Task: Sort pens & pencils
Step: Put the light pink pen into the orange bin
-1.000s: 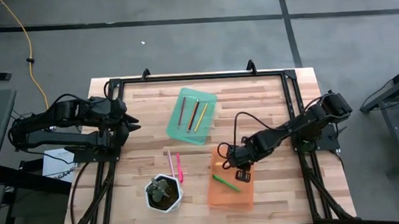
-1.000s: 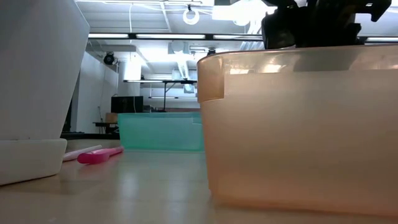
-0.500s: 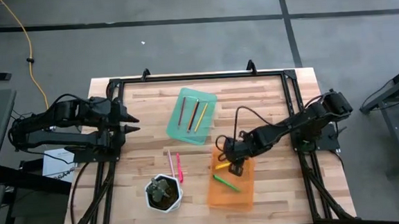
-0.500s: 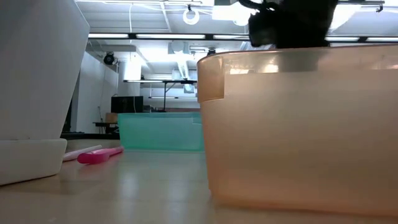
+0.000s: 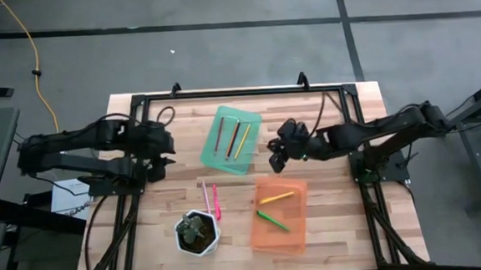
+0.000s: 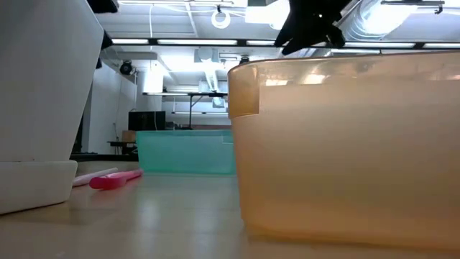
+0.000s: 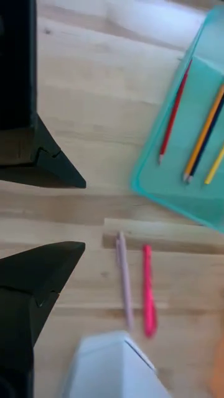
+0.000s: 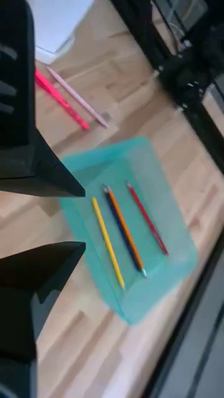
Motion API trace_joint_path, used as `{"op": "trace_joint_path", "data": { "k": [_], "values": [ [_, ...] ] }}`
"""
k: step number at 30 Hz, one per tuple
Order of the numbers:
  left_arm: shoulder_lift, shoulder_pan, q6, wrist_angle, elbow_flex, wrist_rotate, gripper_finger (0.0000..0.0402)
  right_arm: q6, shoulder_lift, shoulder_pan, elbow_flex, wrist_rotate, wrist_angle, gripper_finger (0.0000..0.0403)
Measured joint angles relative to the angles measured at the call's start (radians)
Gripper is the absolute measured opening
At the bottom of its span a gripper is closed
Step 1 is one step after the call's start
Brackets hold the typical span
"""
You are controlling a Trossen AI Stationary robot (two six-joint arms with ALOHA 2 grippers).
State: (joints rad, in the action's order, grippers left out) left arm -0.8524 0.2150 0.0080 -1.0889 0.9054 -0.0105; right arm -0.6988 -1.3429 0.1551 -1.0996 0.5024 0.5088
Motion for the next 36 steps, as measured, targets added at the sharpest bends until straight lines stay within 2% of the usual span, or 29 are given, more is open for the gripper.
{"op": "trace_joint_path", "data": {
  "k": [12, 20, 24, 32, 36],
  "values": [
    [-0.125, 0.0, 0.312, 0.018, 0.0, 0.03, 0.0138, 0.18, 0.112, -0.071, 0.0, 0.012, 0.065, 0.0117],
    [-0.252, 0.0, 0.601, 0.019, 0.0, 0.087, 0.0138, 0.184, 0.179, -0.156, 0.0, 0.012, -0.008, 0.0118],
    [-0.305, 0.0, 0.699, 0.05, 0.0, 0.094, 0.0138, 0.163, 0.206, -0.209, 0.0, 0.012, -0.032, 0.0118],
    [-0.369, 0.0, 0.664, 0.118, 0.0, 0.027, 0.0138, 0.15, 0.204, -0.259, 0.0, 0.011, -0.035, 0.0118],
    [-0.389, 0.0, 0.544, 0.147, 0.0, -0.005, 0.0138, 0.155, 0.204, -0.27, 0.0, 0.02, -0.036, 0.0118]
  ]
}}
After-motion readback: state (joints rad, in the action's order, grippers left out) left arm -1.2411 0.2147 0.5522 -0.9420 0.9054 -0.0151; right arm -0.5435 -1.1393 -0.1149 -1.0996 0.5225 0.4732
